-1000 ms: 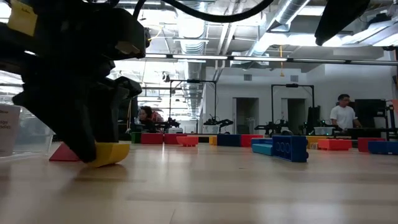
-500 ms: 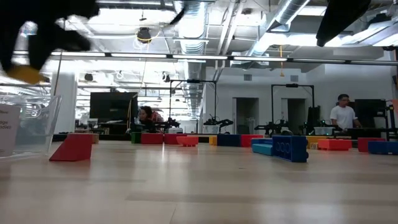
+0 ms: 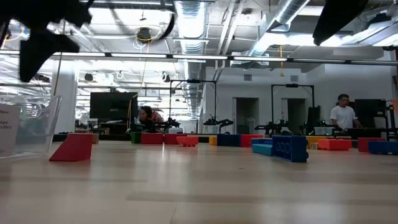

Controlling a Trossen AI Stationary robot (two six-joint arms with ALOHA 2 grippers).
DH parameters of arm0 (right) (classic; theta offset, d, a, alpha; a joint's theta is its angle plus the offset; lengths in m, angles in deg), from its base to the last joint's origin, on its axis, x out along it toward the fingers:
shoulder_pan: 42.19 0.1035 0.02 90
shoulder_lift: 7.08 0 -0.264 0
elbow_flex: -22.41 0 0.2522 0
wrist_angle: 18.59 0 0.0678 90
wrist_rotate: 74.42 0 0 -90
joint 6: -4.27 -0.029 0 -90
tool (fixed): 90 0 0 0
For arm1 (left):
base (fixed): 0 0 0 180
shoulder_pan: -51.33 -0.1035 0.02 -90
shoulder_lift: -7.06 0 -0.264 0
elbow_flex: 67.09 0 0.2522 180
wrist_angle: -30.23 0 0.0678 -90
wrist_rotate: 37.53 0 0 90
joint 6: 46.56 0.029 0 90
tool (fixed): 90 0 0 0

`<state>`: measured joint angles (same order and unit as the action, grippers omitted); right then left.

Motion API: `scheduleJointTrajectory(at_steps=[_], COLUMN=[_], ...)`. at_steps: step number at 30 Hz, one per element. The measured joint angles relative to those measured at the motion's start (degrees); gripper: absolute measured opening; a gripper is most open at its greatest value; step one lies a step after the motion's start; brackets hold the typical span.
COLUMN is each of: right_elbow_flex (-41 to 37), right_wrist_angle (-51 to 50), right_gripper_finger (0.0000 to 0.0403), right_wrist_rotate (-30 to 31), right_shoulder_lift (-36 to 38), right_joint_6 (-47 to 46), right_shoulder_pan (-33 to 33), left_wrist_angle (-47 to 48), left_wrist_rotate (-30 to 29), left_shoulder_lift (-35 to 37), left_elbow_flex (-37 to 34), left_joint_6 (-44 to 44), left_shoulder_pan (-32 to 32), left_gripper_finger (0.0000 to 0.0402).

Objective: Sort blocks by size
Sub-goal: Put the small red block into the transparent bin

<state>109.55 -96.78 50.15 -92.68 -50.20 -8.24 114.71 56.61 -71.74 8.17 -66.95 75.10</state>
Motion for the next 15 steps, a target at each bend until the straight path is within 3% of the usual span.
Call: scheduleJointTrajectory(at_steps=[7,10,15], right_elbow_flex=[0.0,0.0,0.0], right_wrist_angle=[0.4,0.6,0.5], right_gripper_finger=[0.0182,0.0182,0.0182], right_wrist_rotate=[1.1,1.2,1.3], right_shoulder_lift=[0.0,0.0,0.0], right_joint_6=[0.6,0.6,0.8], right_shoulder_pan=[0.0,0.0,0.0], left_wrist_angle=[-15.4,-20.5,-20.2], left_wrist_rotate=[-11.8,-10.5,-4.7], left_shoulder_lift=[-0.1,-2.8,-11.4], left_elbow_flex=[4.8,4.1,4.0], left_joint_6=[3.4,3.4,5.9], left_shoulder_pan=[0.0,0.0,0.8], left_gripper_finger=[0.0250,0.0250,0.0243])
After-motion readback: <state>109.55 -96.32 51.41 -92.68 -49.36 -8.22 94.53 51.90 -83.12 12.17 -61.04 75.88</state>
